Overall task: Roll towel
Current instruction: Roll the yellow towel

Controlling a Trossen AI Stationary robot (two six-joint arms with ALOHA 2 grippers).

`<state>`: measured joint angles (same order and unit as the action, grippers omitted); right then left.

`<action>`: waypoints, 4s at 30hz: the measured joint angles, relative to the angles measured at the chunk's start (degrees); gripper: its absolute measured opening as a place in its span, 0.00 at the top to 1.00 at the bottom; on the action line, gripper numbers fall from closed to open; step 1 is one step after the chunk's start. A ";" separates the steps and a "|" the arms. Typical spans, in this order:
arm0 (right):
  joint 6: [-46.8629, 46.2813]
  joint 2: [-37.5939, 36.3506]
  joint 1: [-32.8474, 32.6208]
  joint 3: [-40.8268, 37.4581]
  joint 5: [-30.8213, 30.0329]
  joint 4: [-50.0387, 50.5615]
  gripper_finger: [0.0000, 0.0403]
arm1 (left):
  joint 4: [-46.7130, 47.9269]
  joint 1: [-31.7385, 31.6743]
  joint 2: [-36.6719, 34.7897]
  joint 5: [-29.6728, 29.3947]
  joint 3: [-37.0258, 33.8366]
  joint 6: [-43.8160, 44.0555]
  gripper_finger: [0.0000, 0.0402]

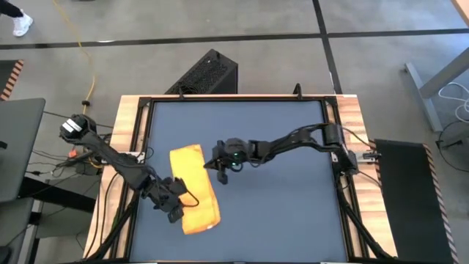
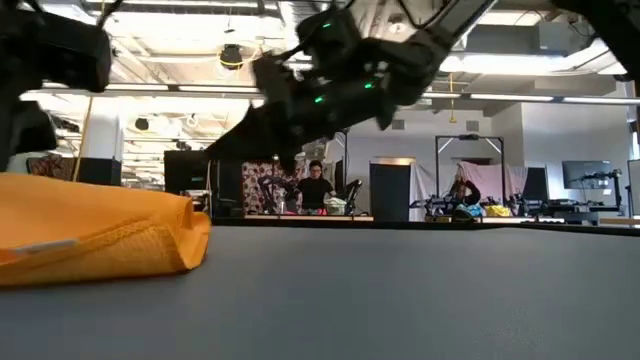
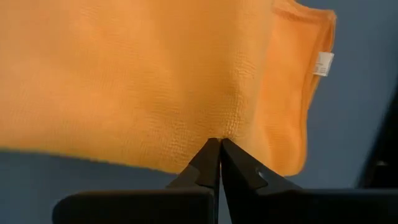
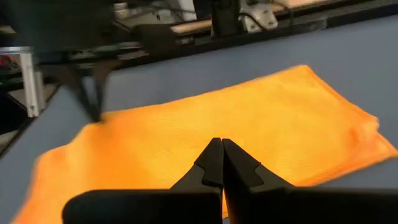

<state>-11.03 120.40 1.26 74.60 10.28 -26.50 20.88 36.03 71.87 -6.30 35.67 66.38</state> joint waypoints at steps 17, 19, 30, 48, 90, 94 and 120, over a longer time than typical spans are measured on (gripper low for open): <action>4.41 20.82 3.15 34.41 -4.31 31.29 0.95 | -14.03 6.82 8.17 -1.77 -1.50 11.01 0.86; 3.23 21.67 3.79 35.36 -4.22 32.25 0.95 | -13.35 6.82 6.85 -2.60 -1.50 11.90 0.83; 0.03 21.06 7.42 35.50 -15.01 40.18 0.96 | -0.81 6.82 -4.95 -15.58 -1.50 14.79 0.79; 7.31 -2.18 11.90 26.48 -4.72 57.99 0.96 | 3.61 -4.26 -5.02 -30.39 -1.41 -2.85 0.79; -12.74 2.74 -15.11 -1.25 -19.61 14.42 0.96 | -17.90 -36.56 11.04 8.86 -6.73 -36.13 0.79; -17.09 3.23 -15.84 -1.04 -17.31 15.23 0.96 | -17.65 -35.96 11.04 8.72 -6.74 -35.76 0.79; -12.80 -2.05 -13.41 -1.17 -24.20 14.08 0.96 | -20.32 -35.53 10.15 10.72 -6.82 -40.31 0.79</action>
<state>-23.82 118.35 -12.15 73.43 -13.92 -12.42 0.56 0.50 82.03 4.43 28.86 26.07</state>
